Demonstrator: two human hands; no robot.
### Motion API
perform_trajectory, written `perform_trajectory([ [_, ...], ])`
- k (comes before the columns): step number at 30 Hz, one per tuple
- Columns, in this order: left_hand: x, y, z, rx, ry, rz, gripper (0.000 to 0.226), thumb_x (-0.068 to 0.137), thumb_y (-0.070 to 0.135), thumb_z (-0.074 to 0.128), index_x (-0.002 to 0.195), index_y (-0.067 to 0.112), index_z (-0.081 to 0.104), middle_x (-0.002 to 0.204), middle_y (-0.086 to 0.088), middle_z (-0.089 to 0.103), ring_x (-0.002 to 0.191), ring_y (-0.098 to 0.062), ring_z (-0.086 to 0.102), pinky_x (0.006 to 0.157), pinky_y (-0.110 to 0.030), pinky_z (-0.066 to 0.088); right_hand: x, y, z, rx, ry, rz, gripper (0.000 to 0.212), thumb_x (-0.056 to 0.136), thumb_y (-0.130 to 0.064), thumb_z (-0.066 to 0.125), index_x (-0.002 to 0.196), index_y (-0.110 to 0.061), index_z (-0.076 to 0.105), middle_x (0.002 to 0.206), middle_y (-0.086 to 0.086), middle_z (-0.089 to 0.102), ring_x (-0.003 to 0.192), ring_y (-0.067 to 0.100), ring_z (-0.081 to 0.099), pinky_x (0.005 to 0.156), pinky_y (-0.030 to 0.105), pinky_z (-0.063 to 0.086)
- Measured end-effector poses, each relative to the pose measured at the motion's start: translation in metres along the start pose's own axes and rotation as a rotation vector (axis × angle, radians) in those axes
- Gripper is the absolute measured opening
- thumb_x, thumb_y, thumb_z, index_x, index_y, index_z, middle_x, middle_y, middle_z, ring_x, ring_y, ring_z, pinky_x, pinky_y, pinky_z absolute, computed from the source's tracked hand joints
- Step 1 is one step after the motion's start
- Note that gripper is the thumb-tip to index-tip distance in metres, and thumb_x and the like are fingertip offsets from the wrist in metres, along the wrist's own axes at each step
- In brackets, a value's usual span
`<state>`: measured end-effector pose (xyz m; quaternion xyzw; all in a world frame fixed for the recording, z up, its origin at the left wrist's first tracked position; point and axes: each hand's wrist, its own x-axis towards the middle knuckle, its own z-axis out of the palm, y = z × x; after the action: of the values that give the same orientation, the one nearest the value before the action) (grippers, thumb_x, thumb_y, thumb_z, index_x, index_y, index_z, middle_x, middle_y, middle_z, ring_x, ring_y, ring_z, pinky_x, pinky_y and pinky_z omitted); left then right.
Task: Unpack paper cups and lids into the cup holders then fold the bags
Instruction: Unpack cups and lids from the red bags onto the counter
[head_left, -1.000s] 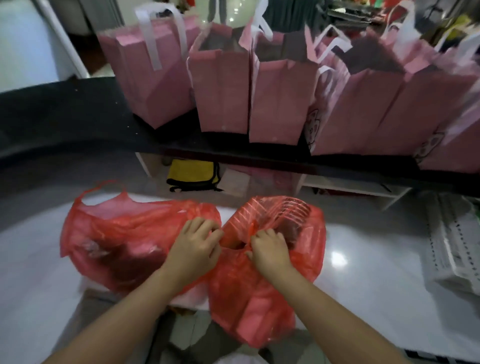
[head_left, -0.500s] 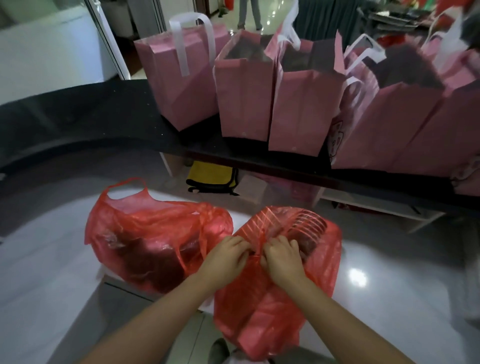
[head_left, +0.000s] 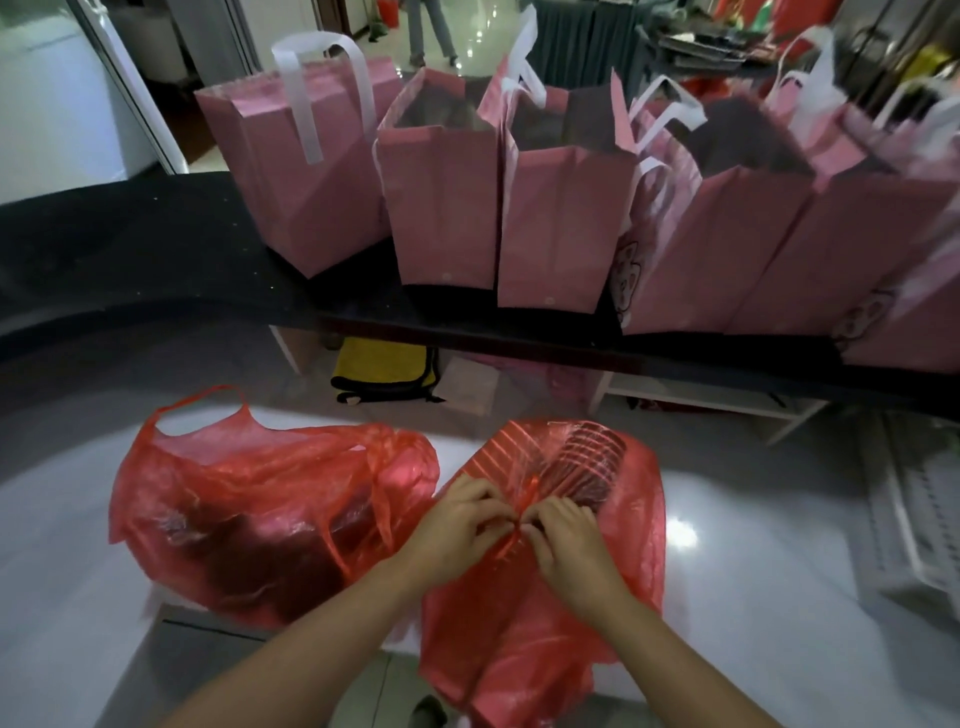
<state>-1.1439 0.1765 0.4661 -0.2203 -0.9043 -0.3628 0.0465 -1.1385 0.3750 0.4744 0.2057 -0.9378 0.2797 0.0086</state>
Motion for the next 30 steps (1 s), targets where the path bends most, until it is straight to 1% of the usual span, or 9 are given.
perform_trajectory([
  [6,0.003,0.004,0.005,0.012,0.060,0.006,0.007,0.084,0.024,0.068,0.087,0.017,0.067,0.088,0.007,0.058,0.087,-0.013,0.046,0.084,-0.022,0.038,-0.005,-0.003,0.000,0.031,0.030,0.044,0.007,0.090,-0.026,0.072,0.096,-0.023,0.072,0.092,-0.012,0.067,0.091,0.012,0.057,0.081,0.028,0.033],
  [14,0.010,0.002,-0.006,0.127,0.029,0.111,0.009,0.084,0.028,0.070,0.083,0.019,0.067,0.086,0.010,0.059,0.085,-0.013,0.049,0.081,-0.018,0.040,-0.013,-0.008,-0.003,0.021,0.240,-0.056,0.006,0.084,-0.019,0.075,0.088,-0.021,0.071,0.090,-0.012,0.062,0.082,0.014,0.057,0.073,0.034,0.044],
  [16,0.010,0.001,-0.006,0.097,0.049,0.029,0.009,0.084,0.028,0.068,0.083,0.020,0.066,0.085,0.011,0.058,0.085,-0.011,0.048,0.079,-0.017,0.038,-0.013,-0.011,-0.001,0.039,0.269,-0.096,0.002,0.085,-0.021,0.071,0.087,-0.021,0.070,0.091,-0.014,0.061,0.082,0.013,0.056,0.073,0.033,0.042],
  [19,0.010,0.000,0.000,-0.060,0.078,-0.235,0.007,0.083,0.022,0.068,0.077,0.021,0.064,0.081,0.010,0.059,0.083,-0.009,0.050,0.076,-0.022,0.038,-0.013,-0.017,0.001,0.112,0.193,-0.091,0.007,0.082,-0.020,0.070,0.087,-0.023,0.068,0.094,-0.013,0.055,0.084,0.008,0.054,0.073,0.036,0.044],
  [21,0.013,-0.005,-0.002,-0.127,0.008,-0.300,0.007,0.082,0.015,0.071,0.079,0.017,0.066,0.082,0.006,0.062,0.084,-0.012,0.053,0.078,-0.027,0.042,-0.011,-0.019,-0.001,0.194,0.076,-0.026,0.009,0.082,-0.022,0.069,0.089,-0.027,0.066,0.097,-0.013,0.049,0.085,0.006,0.052,0.076,0.037,0.045],
  [24,0.020,-0.012,-0.013,0.078,-0.211,-0.077,0.009,0.081,0.016,0.066,0.090,0.017,0.070,0.092,0.004,0.063,0.094,-0.017,0.050,0.085,-0.033,0.044,-0.011,-0.016,-0.008,0.253,-0.130,0.029,0.010,0.084,-0.028,0.062,0.086,-0.036,0.059,0.099,-0.018,0.042,0.086,0.010,0.051,0.081,0.037,0.046],
  [26,0.026,-0.010,-0.023,0.063,-0.226,-0.056,0.013,0.079,0.017,0.062,0.089,0.021,0.068,0.093,0.008,0.061,0.096,-0.017,0.047,0.087,-0.037,0.045,-0.015,-0.014,-0.011,0.218,-0.208,0.009,0.009,0.081,-0.029,0.060,0.084,-0.037,0.057,0.097,-0.020,0.041,0.086,0.006,0.048,0.081,0.036,0.045],
  [28,0.031,-0.007,-0.031,-0.013,-0.250,-0.048,0.021,0.078,0.018,0.059,0.096,0.024,0.068,0.098,0.011,0.057,0.100,-0.013,0.044,0.091,-0.032,0.044,-0.019,-0.012,-0.015,0.183,-0.249,-0.002,0.006,0.080,-0.031,0.060,0.086,-0.033,0.059,0.097,-0.018,0.041,0.088,0.004,0.047,0.083,0.037,0.045],
  [30,0.034,-0.003,-0.036,-0.016,-0.370,0.013,0.030,0.080,0.023,0.059,0.110,0.025,0.066,0.105,0.012,0.053,0.106,-0.009,0.041,0.092,-0.023,0.040,-0.020,-0.011,-0.020,0.153,-0.257,-0.003,0.009,0.080,-0.033,0.058,0.088,-0.031,0.062,0.098,-0.018,0.042,0.093,0.004,0.048,0.088,0.037,0.043],
])
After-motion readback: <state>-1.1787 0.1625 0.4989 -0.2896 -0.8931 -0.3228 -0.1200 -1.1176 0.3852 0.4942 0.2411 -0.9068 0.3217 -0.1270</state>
